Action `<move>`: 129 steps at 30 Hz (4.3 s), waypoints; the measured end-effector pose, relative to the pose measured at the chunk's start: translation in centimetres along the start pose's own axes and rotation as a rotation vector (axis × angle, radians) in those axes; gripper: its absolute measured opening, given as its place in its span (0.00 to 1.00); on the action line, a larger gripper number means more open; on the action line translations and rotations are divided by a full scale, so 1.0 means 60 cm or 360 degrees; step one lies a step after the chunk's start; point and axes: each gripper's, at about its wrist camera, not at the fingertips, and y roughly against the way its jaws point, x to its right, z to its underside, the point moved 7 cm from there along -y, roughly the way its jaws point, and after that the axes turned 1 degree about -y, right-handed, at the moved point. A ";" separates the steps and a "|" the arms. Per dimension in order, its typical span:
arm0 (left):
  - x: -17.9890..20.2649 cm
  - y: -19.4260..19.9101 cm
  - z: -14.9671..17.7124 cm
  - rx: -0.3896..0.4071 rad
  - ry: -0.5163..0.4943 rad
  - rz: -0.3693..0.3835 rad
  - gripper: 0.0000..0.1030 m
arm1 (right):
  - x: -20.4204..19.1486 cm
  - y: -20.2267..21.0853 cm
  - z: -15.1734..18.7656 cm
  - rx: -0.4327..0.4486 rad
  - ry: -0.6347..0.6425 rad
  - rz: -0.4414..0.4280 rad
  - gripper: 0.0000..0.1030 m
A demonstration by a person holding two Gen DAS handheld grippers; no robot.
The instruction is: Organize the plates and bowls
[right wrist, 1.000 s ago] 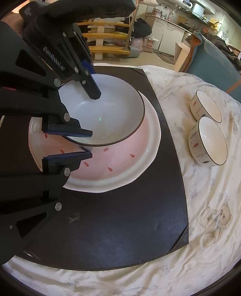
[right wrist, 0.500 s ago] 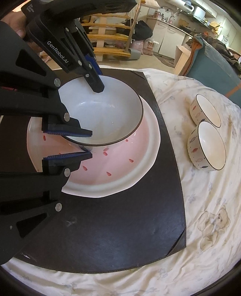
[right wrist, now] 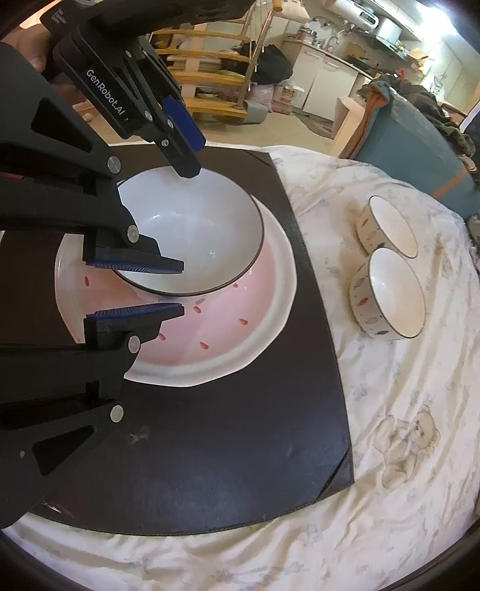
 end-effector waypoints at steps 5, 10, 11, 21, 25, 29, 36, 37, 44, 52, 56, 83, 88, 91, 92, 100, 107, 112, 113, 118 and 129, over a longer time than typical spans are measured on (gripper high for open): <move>-0.012 0.017 -0.006 0.0069 0.0029 -0.0026 0.53 | -0.004 0.015 -0.006 0.0049 0.0032 0.0016 0.19; -0.018 0.025 -0.008 0.0103 0.0042 -0.0047 0.69 | 0.002 0.027 -0.008 0.0086 0.0026 0.0054 0.24; -0.018 0.026 -0.008 0.0106 0.0046 -0.0036 0.69 | 0.004 0.027 -0.008 0.0085 0.0027 0.0072 0.30; -0.014 0.045 -0.015 0.0191 0.0032 -0.0051 0.69 | -0.003 0.058 -0.021 0.0240 0.0072 0.0109 0.87; -0.010 0.052 -0.019 0.0223 0.0016 -0.0040 0.69 | -0.004 0.061 -0.023 0.0255 0.0079 0.0110 0.87; -0.008 0.060 -0.026 0.0249 0.0004 -0.0066 0.69 | -0.003 0.071 -0.027 0.0282 0.0065 0.0106 0.87; -0.007 0.063 -0.062 0.0261 0.0012 -0.0031 0.69 | 0.000 0.095 -0.055 0.0330 0.0020 0.0070 0.87; -0.009 0.062 -0.070 0.0269 0.0008 -0.0030 0.69 | 0.001 0.098 -0.064 0.0333 0.0015 0.0065 0.87; -0.032 0.024 -0.126 0.0248 0.0061 -0.0035 0.69 | 0.028 0.107 -0.132 0.0365 -0.0083 0.0026 0.87; -0.044 -0.050 -0.200 0.0109 0.0158 0.0038 0.68 | 0.083 0.055 -0.207 0.0259 -0.0346 -0.0023 0.86; -0.033 -0.089 -0.248 0.0061 0.0144 0.0046 0.68 | 0.085 0.021 -0.249 0.0196 -0.0364 -0.0040 0.85; 0.081 -0.287 -0.299 -0.0352 -0.0052 0.0022 0.09 | 0.097 -0.171 -0.353 -0.0114 -0.0232 0.0196 0.14; 0.080 -0.278 -0.296 -0.0368 -0.0016 0.0016 0.09 | 0.098 -0.179 -0.346 -0.0089 -0.0234 0.0201 0.13; 0.085 -0.260 -0.293 -0.0355 -0.0044 0.0001 0.09 | 0.093 -0.167 -0.345 -0.0065 -0.0233 0.0161 0.13; 0.087 -0.252 -0.292 -0.0348 -0.0044 -0.0004 0.09 | 0.092 -0.165 -0.343 -0.0065 -0.0232 0.0161 0.13; 0.093 -0.174 -0.275 -0.0272 -0.0057 0.0002 0.10 | 0.074 -0.121 -0.323 -0.0014 -0.0210 0.0125 0.13; 0.096 -0.098 -0.252 -0.0180 -0.0103 0.0025 0.10 | 0.046 -0.056 -0.285 0.0052 -0.0186 0.0052 0.13; 0.097 -0.051 -0.224 -0.0137 -0.0109 0.0048 0.10 | 0.025 -0.015 -0.252 0.0086 -0.0161 0.0041 0.13; 0.097 -0.042 -0.218 -0.0129 -0.0113 0.0055 0.10 | 0.022 -0.007 -0.244 0.0090 -0.0154 0.0042 0.13; 0.095 -0.004 -0.179 -0.0093 -0.0120 0.0072 0.10 | 0.003 0.031 -0.203 0.0117 -0.0117 0.0008 0.13; 0.097 0.056 -0.114 -0.0051 -0.0158 0.0071 0.11 | -0.015 0.078 -0.120 0.0139 -0.0066 -0.0027 0.14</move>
